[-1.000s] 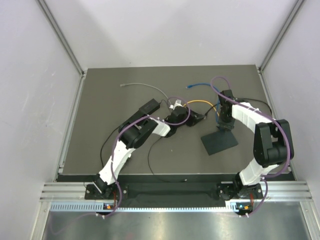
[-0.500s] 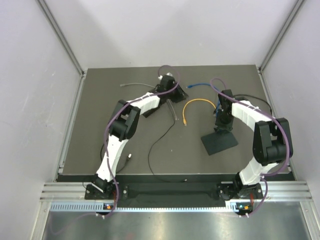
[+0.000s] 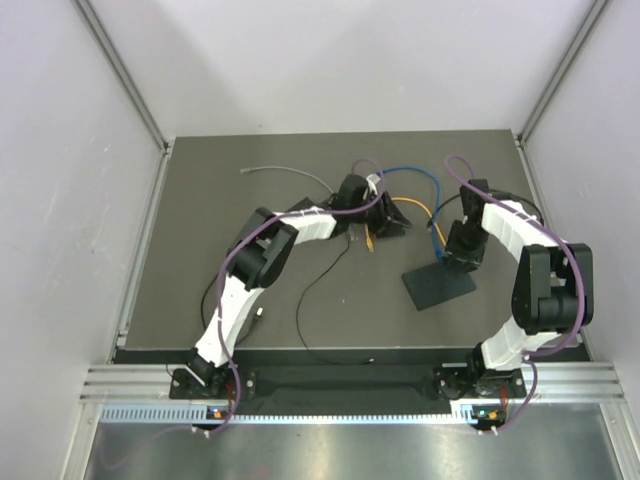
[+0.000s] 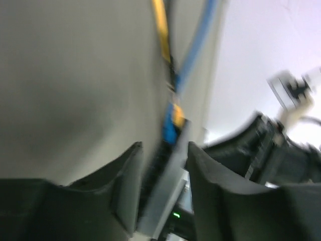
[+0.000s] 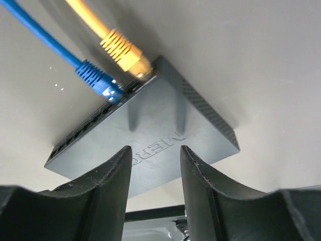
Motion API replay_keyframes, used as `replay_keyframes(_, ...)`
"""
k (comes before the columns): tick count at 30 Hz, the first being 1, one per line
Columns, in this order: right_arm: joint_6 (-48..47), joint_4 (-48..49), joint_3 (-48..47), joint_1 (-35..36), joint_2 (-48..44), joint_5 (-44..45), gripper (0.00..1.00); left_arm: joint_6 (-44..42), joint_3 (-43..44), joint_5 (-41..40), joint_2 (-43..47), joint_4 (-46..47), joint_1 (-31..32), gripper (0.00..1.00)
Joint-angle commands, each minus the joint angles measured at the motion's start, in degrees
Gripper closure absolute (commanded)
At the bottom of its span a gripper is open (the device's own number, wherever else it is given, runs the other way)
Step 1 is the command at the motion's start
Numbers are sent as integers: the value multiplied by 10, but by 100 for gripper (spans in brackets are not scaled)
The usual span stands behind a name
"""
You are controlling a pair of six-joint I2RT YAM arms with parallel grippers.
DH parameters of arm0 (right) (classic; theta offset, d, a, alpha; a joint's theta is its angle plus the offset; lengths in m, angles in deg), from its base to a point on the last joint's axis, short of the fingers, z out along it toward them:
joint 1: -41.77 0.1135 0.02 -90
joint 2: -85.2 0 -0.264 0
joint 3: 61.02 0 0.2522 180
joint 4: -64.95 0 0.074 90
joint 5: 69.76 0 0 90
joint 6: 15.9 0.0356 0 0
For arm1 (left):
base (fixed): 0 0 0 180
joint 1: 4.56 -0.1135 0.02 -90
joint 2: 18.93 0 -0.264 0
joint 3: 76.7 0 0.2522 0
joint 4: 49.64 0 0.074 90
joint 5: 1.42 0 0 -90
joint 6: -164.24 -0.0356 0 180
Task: Pull the plug from the switch port
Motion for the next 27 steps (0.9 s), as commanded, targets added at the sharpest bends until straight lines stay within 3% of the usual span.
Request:
replay_keyframes(1,-14,-13,-18,-21,-18,-9,55,114,-41,46,10,189,22,52)
replay_keyframes(2,-13,-11,-19,-24,-17,-7,55,143,-45,40,5,206,27,42)
replay_keyframes(5,-15,1,-15,-26,-16,-4,55,155,-41,29,-17,236,51,41)
replay_keyframes(19,4,32,-9,-58,10,-6,61,95,-14,-35,-54,190,107,54)
replay_keyframes(27,0,41,2,-58,11,-2,63,87,17,-59,-87,187,112,55)
